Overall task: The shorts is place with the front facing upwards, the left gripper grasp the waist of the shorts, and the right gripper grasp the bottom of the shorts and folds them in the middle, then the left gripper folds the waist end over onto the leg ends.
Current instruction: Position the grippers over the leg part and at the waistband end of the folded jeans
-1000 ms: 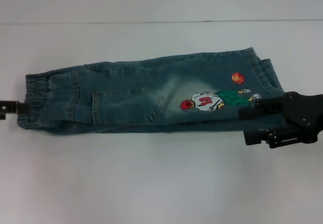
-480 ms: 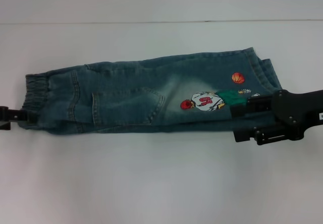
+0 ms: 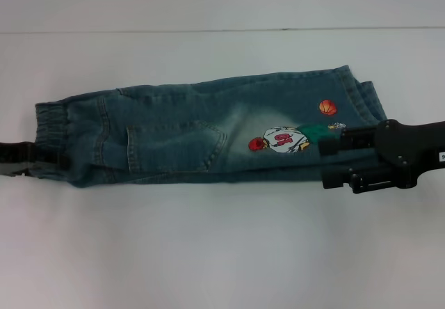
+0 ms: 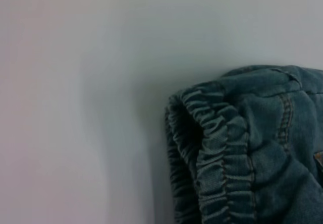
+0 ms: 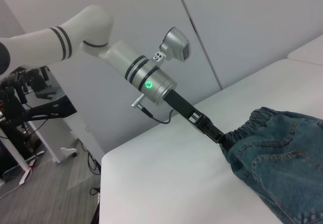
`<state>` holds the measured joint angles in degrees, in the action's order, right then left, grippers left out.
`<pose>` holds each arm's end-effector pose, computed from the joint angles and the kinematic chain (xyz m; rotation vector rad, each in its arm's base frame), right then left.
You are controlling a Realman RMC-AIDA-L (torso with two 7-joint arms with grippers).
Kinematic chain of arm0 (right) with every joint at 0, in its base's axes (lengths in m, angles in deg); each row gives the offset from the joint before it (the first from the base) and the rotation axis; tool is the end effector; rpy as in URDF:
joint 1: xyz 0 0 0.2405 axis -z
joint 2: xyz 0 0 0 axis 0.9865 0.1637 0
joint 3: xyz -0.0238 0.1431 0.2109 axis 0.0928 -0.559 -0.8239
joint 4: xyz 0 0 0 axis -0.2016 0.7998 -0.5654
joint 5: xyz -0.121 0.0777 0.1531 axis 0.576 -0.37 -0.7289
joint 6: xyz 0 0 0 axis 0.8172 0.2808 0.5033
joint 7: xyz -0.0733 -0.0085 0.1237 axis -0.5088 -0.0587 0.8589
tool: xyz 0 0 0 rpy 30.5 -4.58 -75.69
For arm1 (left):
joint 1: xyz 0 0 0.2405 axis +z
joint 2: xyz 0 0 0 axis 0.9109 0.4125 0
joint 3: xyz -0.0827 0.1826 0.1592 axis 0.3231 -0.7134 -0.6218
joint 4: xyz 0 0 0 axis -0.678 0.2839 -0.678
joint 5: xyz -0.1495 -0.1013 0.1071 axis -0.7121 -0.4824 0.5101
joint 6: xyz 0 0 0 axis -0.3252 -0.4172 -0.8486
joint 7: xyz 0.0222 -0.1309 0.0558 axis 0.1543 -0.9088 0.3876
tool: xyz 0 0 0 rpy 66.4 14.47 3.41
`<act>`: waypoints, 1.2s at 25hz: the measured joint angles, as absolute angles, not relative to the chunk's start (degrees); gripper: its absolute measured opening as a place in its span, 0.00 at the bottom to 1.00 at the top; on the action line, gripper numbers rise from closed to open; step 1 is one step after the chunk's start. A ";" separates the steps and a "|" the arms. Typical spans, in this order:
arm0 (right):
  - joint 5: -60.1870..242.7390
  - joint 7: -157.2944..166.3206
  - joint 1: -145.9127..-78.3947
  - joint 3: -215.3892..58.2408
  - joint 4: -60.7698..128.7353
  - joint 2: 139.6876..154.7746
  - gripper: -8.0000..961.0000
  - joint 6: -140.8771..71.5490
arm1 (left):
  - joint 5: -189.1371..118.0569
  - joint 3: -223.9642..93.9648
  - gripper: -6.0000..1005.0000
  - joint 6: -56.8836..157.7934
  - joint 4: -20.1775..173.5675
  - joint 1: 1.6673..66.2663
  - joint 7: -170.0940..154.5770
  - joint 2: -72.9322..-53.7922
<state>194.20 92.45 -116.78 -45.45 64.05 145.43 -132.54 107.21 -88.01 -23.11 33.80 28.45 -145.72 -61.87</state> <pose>0.2409 0.3248 0.0403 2.9027 -0.7390 -0.7121 -0.3317 0.3611 0.0680 -2.0516 -1.7607 -0.0515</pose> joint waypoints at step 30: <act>194.40 90.83 -116.63 -45.15 63.92 146.07 0.61 -130.09 | 105.99 -90.03 0.16 -26.52 31.97 27.48 -144.21 -62.09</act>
